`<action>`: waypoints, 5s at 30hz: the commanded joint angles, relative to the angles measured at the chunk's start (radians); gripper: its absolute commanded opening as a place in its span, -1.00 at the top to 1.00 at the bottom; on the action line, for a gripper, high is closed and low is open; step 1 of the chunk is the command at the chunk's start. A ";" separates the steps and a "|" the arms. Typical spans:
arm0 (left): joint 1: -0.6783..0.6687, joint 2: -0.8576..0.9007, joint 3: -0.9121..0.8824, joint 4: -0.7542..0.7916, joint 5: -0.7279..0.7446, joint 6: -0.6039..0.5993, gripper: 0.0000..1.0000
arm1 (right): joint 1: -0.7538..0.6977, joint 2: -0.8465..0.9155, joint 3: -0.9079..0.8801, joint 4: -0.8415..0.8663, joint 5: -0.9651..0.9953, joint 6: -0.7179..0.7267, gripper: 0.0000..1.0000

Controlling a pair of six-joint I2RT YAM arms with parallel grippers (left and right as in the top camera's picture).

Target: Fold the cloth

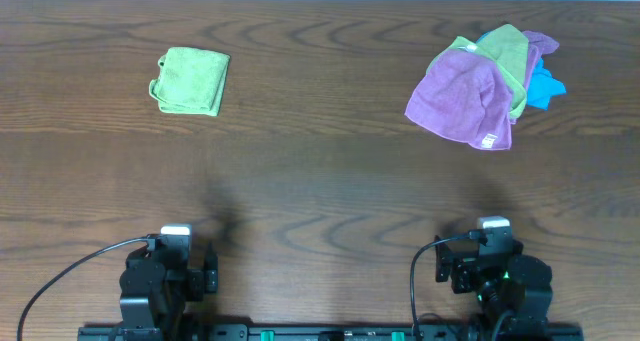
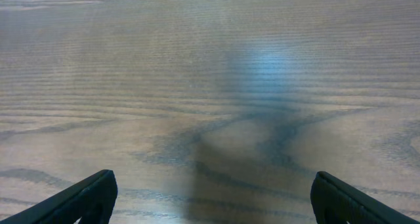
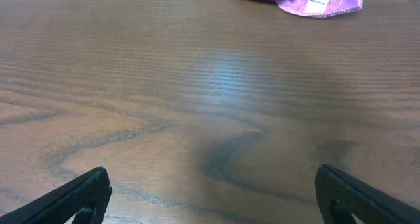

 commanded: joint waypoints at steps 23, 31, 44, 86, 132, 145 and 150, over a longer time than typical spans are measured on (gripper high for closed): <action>-0.005 -0.009 -0.035 -0.026 -0.023 0.022 -0.91 | -0.007 -0.011 -0.012 -0.004 -0.008 -0.013 -0.99; -0.005 -0.009 -0.035 -0.026 -0.023 0.022 -0.91 | -0.008 -0.011 -0.012 -0.004 -0.008 -0.012 -0.99; -0.005 -0.009 -0.035 -0.026 -0.023 0.022 -0.91 | -0.007 -0.011 -0.012 -0.004 -0.008 -0.012 -0.98; -0.005 -0.009 -0.035 -0.026 -0.023 0.022 -0.91 | -0.108 1.667 1.301 -0.021 0.101 0.054 -0.99; -0.005 -0.009 -0.035 -0.026 -0.023 0.022 -0.91 | -0.098 1.956 1.305 0.272 -0.046 0.032 0.97; -0.005 -0.009 -0.035 -0.026 -0.023 0.022 -0.91 | -0.043 1.634 1.305 0.016 -0.066 -0.048 0.97; -0.005 -0.009 -0.035 -0.026 -0.023 0.022 -0.91 | 0.022 1.507 1.305 -0.116 -0.081 -0.058 0.97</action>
